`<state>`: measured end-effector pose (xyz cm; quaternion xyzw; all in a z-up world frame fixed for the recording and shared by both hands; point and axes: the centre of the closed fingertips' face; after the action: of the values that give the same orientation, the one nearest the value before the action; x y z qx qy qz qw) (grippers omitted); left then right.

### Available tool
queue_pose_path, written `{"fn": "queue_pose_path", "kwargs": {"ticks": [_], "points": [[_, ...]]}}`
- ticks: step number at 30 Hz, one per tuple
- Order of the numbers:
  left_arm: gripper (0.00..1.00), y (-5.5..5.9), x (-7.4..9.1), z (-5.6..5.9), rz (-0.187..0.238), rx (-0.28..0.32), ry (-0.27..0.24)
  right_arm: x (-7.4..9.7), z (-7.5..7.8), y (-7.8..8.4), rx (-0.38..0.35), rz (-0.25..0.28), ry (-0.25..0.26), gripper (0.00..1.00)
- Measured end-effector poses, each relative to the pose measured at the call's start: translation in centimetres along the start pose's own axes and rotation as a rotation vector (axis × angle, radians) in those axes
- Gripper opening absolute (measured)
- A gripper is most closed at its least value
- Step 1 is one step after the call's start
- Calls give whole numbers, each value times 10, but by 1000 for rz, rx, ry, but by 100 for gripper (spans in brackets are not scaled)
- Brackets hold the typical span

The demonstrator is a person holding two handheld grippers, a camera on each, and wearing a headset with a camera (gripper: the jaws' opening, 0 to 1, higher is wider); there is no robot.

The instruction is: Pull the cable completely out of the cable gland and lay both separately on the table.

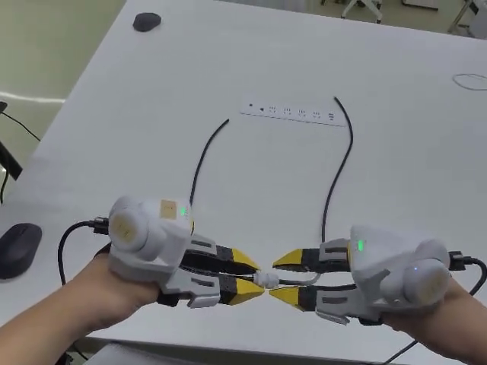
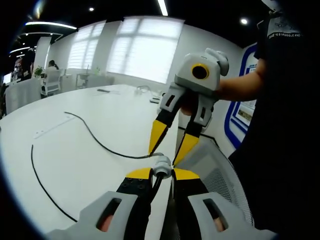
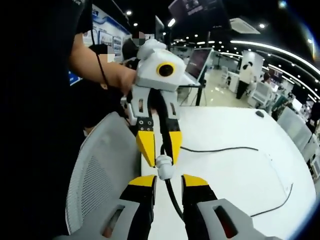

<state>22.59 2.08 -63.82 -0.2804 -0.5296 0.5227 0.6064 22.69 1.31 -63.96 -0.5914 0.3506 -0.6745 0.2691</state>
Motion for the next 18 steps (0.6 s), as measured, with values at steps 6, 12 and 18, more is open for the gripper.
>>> {"fn": "queue_pose_path", "kwargs": {"ticks": [6, 12, 18], "points": [[15, -7, 2, -2, 17, -28, -19, 11, 8, 16, -54, -40, 126, 17], [15, -15, 2, -6, 18, -71, -44, 12, 18, 11, -43, -26, 276, 16], [15, -19, 0, -10, 18, -86, -53, 9, 19, 2, 11, -26, 350, 6]]}}
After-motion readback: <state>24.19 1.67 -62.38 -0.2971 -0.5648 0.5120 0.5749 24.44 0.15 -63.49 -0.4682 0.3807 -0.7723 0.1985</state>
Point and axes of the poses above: the centre of the closed fingertips' face, and the gripper's own axes: x roughly backward along the fingers, z roughly to its right, y roughly out of its underside, and after that the axes turned 2 degrees about y, right-handed
